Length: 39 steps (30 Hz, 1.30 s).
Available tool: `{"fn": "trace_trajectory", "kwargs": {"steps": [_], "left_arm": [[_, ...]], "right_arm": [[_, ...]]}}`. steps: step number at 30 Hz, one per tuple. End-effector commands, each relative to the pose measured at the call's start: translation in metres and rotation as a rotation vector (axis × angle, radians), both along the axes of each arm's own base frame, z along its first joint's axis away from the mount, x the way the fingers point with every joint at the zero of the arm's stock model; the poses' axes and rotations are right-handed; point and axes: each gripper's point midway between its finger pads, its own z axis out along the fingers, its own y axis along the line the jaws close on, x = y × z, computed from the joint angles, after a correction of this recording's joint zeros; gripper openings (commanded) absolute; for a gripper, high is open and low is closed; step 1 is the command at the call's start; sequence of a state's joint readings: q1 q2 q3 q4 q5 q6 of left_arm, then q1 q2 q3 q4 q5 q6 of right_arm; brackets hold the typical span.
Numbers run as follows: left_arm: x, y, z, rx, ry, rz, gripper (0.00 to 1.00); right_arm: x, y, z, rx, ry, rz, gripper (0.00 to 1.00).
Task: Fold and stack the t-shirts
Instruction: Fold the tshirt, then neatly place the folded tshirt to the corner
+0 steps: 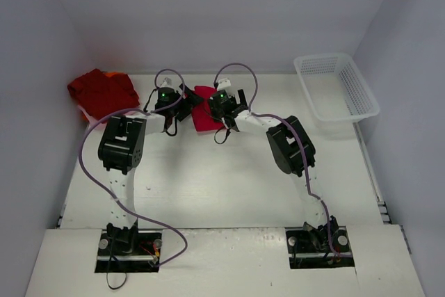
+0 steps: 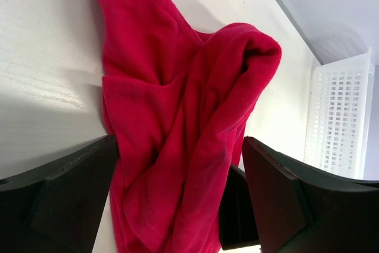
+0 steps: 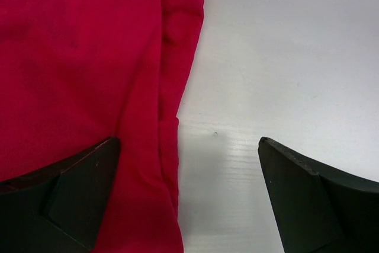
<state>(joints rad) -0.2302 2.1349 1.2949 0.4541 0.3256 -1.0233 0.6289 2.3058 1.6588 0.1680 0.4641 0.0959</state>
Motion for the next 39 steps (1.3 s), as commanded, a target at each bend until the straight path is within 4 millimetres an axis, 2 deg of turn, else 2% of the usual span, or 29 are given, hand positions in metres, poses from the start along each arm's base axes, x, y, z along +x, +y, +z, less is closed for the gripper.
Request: {"fn": "trace_trajectory", "kwargs": {"steps": [1, 8, 15, 21, 27, 30, 31, 33, 34, 37, 38, 39], "left_arm": [[-0.012, -0.007, -0.023, 0.007, 0.054, -0.017, 0.80], [-0.016, -0.017, -0.027, -0.002, 0.062, -0.033, 0.80], [-0.018, -0.034, -0.032, -0.029, 0.066, -0.061, 0.70], [-0.025, -0.041, -0.052, -0.069, 0.100, -0.053, 0.67], [-0.030, -0.044, -0.063, -0.091, 0.113, -0.050, 0.63], [-0.030, -0.044, -0.064, -0.093, 0.112, -0.046, 0.55], [-0.031, -0.044, -0.064, -0.093, 0.114, -0.047, 0.46], [-0.029, -0.043, -0.061, -0.089, 0.107, -0.043, 0.37], [-0.030, -0.043, -0.061, -0.087, 0.108, -0.043, 0.27], [-0.031, -0.042, -0.061, -0.079, 0.112, -0.044, 0.12], [-0.032, -0.042, -0.061, -0.079, 0.112, -0.044, 0.02], [-0.032, -0.042, -0.061, -0.081, 0.115, -0.042, 0.00]], "right_arm": [[0.003, -0.002, 0.002, -0.028, 0.001, -0.006, 1.00], [0.001, -0.003, -0.003, -0.028, 0.011, -0.009, 1.00], [0.000, -0.004, -0.008, -0.035, 0.017, -0.011, 1.00], [0.001, -0.005, -0.008, -0.043, 0.015, -0.013, 1.00], [0.001, -0.005, -0.011, -0.049, 0.020, -0.011, 1.00], [0.001, -0.005, -0.013, -0.049, 0.022, -0.010, 1.00], [0.001, -0.006, -0.014, -0.051, 0.024, -0.011, 1.00], [0.000, -0.005, -0.014, -0.048, 0.025, -0.010, 1.00], [0.000, -0.005, -0.015, -0.048, 0.025, -0.010, 1.00], [0.000, -0.004, -0.013, -0.045, 0.022, -0.010, 1.00], [0.000, -0.004, -0.014, -0.044, 0.024, -0.009, 1.00], [0.000, -0.004, -0.012, -0.042, 0.022, -0.007, 1.00]]}}
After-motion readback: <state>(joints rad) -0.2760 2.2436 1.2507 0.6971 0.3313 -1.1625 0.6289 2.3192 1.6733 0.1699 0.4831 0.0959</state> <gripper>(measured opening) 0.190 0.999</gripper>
